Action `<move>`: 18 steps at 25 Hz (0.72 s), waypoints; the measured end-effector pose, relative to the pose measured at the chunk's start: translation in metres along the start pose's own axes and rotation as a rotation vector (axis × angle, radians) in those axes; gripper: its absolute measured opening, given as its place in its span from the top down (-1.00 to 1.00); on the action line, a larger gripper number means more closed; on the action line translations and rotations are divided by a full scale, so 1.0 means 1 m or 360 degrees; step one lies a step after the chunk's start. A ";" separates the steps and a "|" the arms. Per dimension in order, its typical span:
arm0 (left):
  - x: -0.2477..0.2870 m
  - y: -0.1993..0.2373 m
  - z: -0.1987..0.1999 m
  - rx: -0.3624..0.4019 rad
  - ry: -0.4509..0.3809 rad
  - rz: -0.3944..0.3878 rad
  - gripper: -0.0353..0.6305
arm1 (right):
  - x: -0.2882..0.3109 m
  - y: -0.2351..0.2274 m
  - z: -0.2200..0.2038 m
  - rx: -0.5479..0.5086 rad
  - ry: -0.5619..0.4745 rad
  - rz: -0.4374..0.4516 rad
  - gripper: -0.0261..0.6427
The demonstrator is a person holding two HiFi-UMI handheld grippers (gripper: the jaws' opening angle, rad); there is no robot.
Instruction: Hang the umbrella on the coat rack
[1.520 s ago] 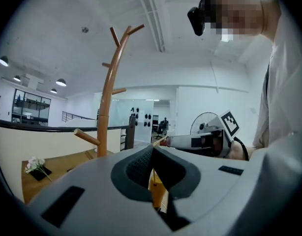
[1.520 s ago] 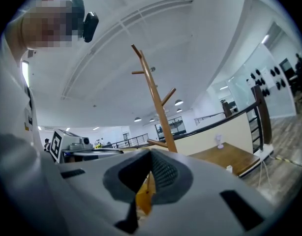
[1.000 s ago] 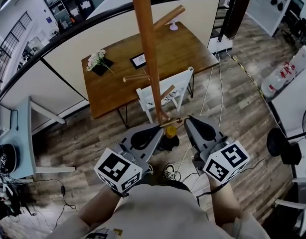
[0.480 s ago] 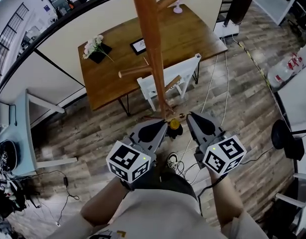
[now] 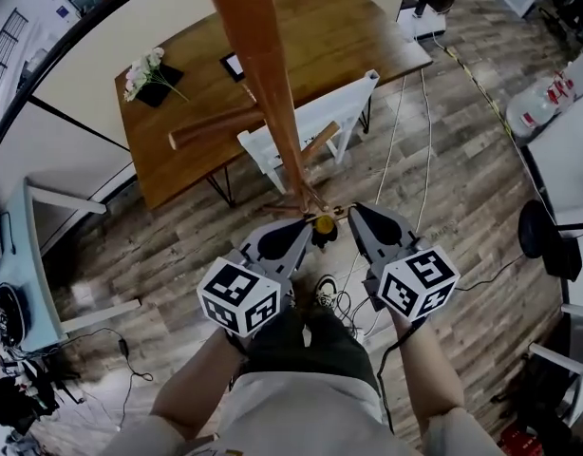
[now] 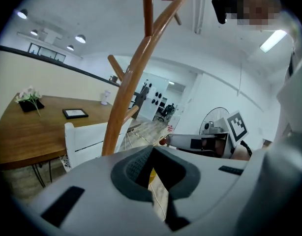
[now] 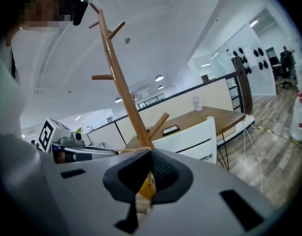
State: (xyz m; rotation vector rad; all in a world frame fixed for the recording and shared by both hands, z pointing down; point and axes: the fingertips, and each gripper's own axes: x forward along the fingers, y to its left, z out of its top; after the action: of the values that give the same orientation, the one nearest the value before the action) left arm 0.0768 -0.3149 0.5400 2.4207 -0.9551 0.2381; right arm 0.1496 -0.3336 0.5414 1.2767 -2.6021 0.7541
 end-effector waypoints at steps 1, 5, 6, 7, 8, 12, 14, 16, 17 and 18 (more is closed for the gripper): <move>0.004 0.005 -0.004 -0.0007 0.0005 -0.0004 0.89 | 0.005 -0.004 -0.005 0.0009 0.0003 -0.0012 0.91; 0.023 0.024 -0.024 -0.0005 0.0037 -0.0030 0.89 | 0.023 -0.023 -0.027 0.0059 0.0014 -0.0050 0.91; 0.027 0.028 -0.030 -0.0008 0.0046 -0.0035 0.89 | 0.027 -0.027 -0.033 0.0068 0.0019 -0.0056 0.91; 0.030 0.032 -0.036 -0.0012 0.0054 -0.0039 0.89 | 0.031 -0.031 -0.039 0.0075 0.0025 -0.0063 0.91; 0.033 0.035 -0.042 -0.0016 0.0061 -0.0041 0.89 | 0.034 -0.034 -0.045 0.0082 0.0029 -0.0071 0.91; 0.045 0.048 -0.062 -0.0034 0.0088 -0.0048 0.89 | 0.046 -0.047 -0.063 0.0116 0.0040 -0.0087 0.91; 0.049 0.054 -0.070 -0.0053 0.0103 -0.0044 0.89 | 0.052 -0.050 -0.071 0.0125 0.0050 -0.0086 0.91; 0.052 0.059 -0.077 -0.0061 0.0118 -0.0037 0.89 | 0.057 -0.049 -0.079 0.0135 0.0061 -0.0077 0.91; 0.054 0.061 -0.081 -0.0063 0.0125 -0.0035 0.89 | 0.060 -0.048 -0.083 0.0136 0.0070 -0.0070 0.91; 0.056 0.063 -0.084 -0.0065 0.0133 -0.0036 0.89 | 0.063 -0.048 -0.087 0.0134 0.0081 -0.0059 0.91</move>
State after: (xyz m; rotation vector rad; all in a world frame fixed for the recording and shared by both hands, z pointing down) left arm 0.0775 -0.3415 0.6559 2.3633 -0.8868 0.3062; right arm 0.1394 -0.3589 0.6556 1.3062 -2.5244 0.8860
